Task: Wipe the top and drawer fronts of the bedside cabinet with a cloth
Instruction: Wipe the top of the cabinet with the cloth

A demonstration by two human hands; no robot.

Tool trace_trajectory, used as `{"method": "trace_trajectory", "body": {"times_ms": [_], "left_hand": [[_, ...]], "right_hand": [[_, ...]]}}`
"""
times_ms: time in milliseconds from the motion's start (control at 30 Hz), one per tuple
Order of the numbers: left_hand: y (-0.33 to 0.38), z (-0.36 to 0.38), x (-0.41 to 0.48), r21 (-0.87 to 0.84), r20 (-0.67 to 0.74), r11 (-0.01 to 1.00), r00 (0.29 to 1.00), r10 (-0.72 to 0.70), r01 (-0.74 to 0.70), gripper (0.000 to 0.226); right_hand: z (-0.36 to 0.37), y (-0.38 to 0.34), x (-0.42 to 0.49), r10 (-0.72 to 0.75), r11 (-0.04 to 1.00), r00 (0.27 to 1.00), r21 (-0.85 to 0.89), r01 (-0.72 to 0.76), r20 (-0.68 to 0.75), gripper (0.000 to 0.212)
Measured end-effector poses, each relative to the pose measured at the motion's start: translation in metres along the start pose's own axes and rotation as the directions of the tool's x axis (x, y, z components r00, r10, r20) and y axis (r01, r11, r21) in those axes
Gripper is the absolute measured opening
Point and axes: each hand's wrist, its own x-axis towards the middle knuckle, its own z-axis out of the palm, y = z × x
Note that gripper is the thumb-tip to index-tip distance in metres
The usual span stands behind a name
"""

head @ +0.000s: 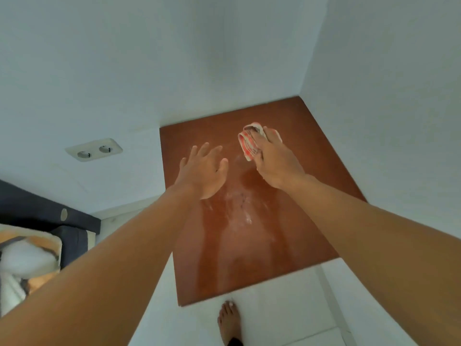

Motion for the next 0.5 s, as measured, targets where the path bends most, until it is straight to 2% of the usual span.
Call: {"method": "trace_trajectory", "body": {"times_ms": [233,367,500], "left_hand": [[-0.044,-0.013,0.131,0.068,0.056,0.997,0.998,0.019,-0.023,0.059],[-0.057,-0.007,0.181,0.127,0.071,0.991,0.997,0.020,-0.029,0.057],[-0.064,0.011,0.196,0.210,0.104,0.977,0.994,0.010,-0.032,0.058]], "right_hand": [[0.034,-0.001,0.139,-0.032,0.999,0.999,0.017,0.032,0.030,0.060],[0.060,0.016,0.184,-0.128,0.981,0.985,-0.131,0.142,0.114,0.057],[0.086,0.027,0.193,-0.066,0.960,0.985,-0.260,0.107,0.162,0.057]]}}
